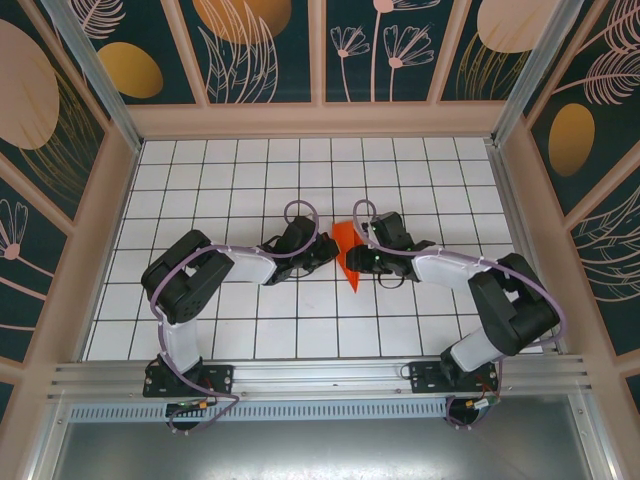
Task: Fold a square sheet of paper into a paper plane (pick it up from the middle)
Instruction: Turn over the paper plane at the top-center of the table, then move the paper plane to the top-center of the table.
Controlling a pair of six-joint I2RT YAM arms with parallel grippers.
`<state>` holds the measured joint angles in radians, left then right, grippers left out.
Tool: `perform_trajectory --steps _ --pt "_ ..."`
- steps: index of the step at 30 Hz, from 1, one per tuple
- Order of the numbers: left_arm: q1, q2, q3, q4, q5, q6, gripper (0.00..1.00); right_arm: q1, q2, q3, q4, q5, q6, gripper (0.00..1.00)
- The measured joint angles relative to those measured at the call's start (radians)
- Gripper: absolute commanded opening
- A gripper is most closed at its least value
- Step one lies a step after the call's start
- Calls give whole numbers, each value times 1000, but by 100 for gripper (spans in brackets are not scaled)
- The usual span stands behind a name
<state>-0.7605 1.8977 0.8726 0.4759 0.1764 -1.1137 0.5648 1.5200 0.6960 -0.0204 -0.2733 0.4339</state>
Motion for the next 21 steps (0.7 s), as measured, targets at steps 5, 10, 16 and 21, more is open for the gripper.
perform_trajectory --steps 5,10,16,21 --pt "0 3 0 0 3 0 0 12 13 13 -6 -6 -10 45" --pt "0 11 0 0 4 0 0 26 27 18 -8 -6 -16 51" --pt "0 16 0 0 4 0 0 35 28 18 -8 -13 -34 59" --pt "0 16 0 0 4 0 0 38 28 18 -8 -6 -37 47"
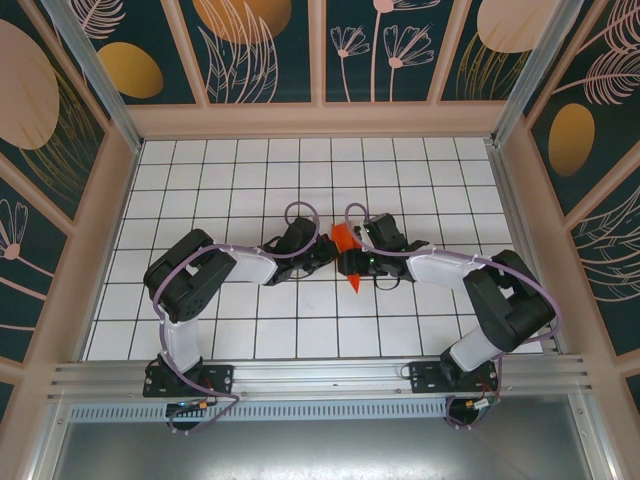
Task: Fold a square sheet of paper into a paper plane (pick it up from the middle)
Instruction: Move the paper plane to the top-center of the table.
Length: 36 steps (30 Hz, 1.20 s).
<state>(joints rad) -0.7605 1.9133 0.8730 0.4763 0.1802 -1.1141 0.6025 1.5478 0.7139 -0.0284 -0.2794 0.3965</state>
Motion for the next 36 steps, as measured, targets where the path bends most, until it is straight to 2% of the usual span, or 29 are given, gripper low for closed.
perform_trajectory --steps 4,11,20,22,25,27,32,36 --pt "0 0 0 0 0 0 0 2 1 2 -18 41 -2 33" --pt "0 0 0 0 0 0 0 2 11 20 -44 107 5 18" --pt "0 0 0 0 0 0 10 12 55 44 -52 126 6 20" --pt "0 0 0 -1 -1 0 16 16 62 50 -53 126 6 20" --pt "0 -4 0 -8 -6 2 26 20 66 57 -61 132 7 15" --pt "2 -23 -3 -24 -16 5 38 21 66 66 -76 145 6 11" --pt "17 -128 -19 -98 -85 10 69 21 66 95 -113 208 6 10" --pt "43 -233 -33 -188 -188 14 85 21 68 120 -131 240 6 12"
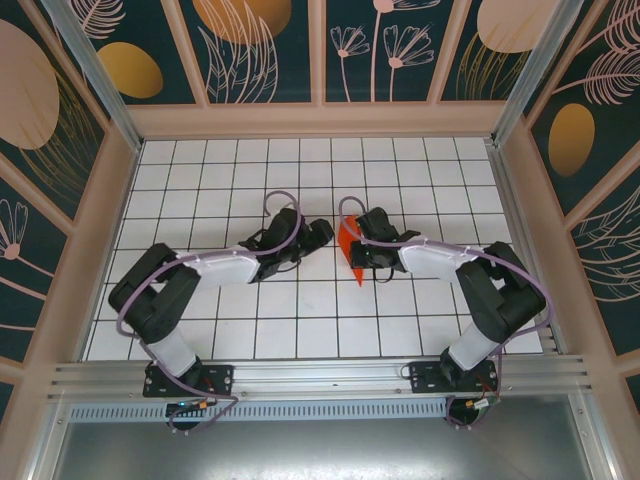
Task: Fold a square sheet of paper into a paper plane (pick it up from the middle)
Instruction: Move the paper plane to the top-center of the table.
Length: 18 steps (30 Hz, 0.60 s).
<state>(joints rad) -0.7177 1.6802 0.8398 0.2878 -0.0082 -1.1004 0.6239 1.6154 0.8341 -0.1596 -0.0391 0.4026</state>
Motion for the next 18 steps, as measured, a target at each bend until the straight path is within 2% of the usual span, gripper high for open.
perform_trajectory --steps 5,12,18 --pt "23 -68 -35 -95 -111 -10 98 0 36 30 -8 21 4 15" --pt "26 -104 -86 -200 -203 -11 99 0 87 48 -21 24 7 16" --pt "30 -129 -89 -237 -238 -11 99 0 103 60 -22 25 26 16"
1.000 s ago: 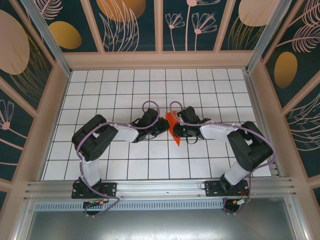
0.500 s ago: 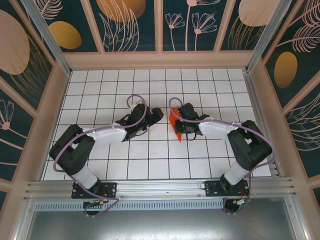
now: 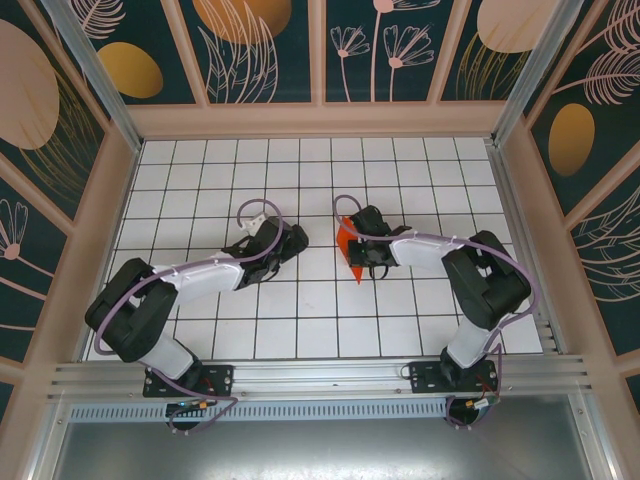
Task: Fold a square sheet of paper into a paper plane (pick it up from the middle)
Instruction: Move the paper plane to the top-center of the table.
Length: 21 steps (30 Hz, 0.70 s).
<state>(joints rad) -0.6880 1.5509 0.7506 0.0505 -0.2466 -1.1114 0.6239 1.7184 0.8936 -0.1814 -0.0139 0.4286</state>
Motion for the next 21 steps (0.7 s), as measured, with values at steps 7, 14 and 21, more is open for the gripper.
perform_trajectory --steps 7,14,21 --pt "11 -17 -24 -11 -5 0 98 8 19 32 -11 32 21 5" --pt "30 -87 -76 -14 -29 0 98 -1 109 240 -66 81 -3 4" --pt "48 -164 -118 -26 -50 11 99 -36 289 481 -74 97 -39 6"
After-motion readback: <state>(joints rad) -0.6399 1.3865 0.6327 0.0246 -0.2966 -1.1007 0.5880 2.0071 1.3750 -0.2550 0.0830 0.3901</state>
